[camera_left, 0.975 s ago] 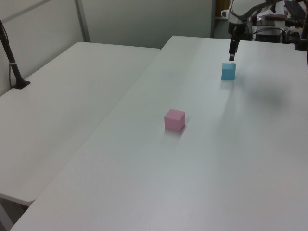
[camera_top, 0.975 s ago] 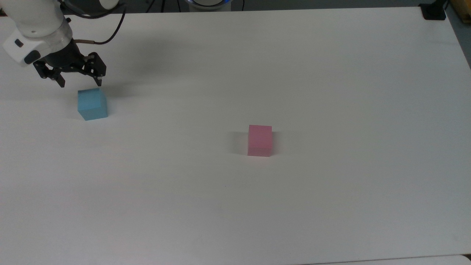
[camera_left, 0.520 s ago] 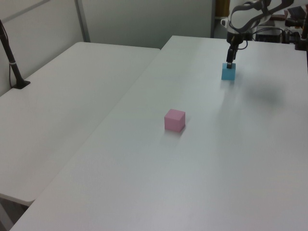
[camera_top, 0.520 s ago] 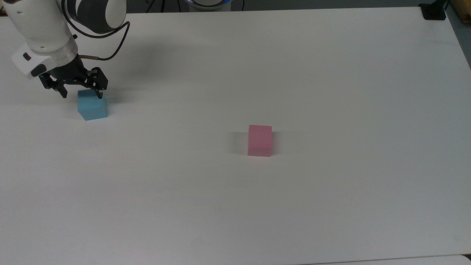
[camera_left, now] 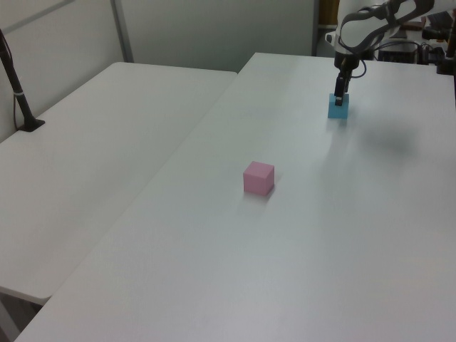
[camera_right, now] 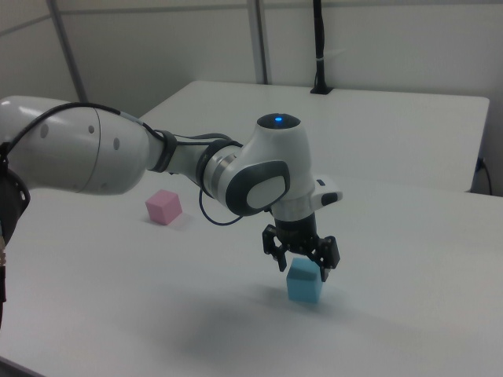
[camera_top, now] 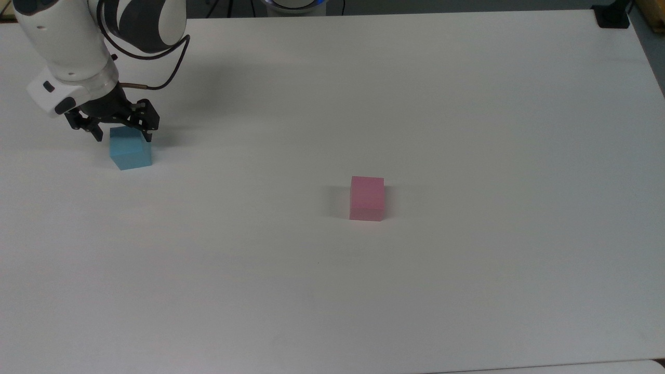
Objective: Put blue cube on pink cube
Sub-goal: 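Lower the gripper around the light-blue cube and close it, then lift the light-blue cube and carry it toward the pink cube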
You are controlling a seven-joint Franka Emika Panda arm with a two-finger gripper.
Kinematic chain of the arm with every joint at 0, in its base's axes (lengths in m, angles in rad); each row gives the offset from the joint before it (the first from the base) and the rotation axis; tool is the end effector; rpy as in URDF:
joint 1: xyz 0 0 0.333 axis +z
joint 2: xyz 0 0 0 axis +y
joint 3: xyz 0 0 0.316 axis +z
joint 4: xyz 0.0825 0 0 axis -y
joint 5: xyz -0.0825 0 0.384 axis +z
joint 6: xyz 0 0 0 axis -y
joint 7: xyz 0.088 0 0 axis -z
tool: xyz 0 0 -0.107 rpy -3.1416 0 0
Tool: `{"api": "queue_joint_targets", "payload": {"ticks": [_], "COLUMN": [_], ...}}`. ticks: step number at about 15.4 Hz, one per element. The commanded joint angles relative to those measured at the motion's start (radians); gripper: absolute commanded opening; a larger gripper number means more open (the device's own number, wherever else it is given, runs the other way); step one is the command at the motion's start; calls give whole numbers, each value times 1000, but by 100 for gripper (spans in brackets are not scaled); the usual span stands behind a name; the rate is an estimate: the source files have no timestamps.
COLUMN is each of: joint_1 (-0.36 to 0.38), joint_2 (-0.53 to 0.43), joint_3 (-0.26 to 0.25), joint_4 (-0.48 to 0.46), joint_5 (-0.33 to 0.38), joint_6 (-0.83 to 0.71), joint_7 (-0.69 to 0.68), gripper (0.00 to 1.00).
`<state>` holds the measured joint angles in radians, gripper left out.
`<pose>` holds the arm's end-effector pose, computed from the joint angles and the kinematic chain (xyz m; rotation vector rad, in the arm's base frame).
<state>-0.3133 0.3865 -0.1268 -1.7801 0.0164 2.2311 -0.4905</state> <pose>0.5951 -0.2722 0.3481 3.0790 0.0795 0.0696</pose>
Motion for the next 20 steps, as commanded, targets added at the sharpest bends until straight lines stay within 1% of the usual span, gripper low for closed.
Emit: {"api": "queue_joint_targets", "payload": {"ticks": [1, 2, 3, 5, 6, 9, 11, 15, 17, 20], "joint_1": [3, 3, 5, 6, 6, 6, 10, 20, 51, 120], "joint_2": [6, 8, 9, 8, 6, -11, -49, -122, -162, -193], "joint_3": [13, 13, 13, 16, 21, 52, 71, 173, 205, 217], "joint_4": [-24, -28, -30, -30, -28, -27, -24, -9, 4, 53], "joint_5": [-33, -36, -38, -38, -38, -38, -36, -35, -33, -24], "joint_6": [42, 44, 45, 44, 42, 30, -8, -100, -152, -253], "joint_7": [29, 29, 29, 36, 56, 82, 108, 208, 288, 400], "gripper": [96, 93, 87, 71, 69, 68, 68, 68, 67, 67]}}
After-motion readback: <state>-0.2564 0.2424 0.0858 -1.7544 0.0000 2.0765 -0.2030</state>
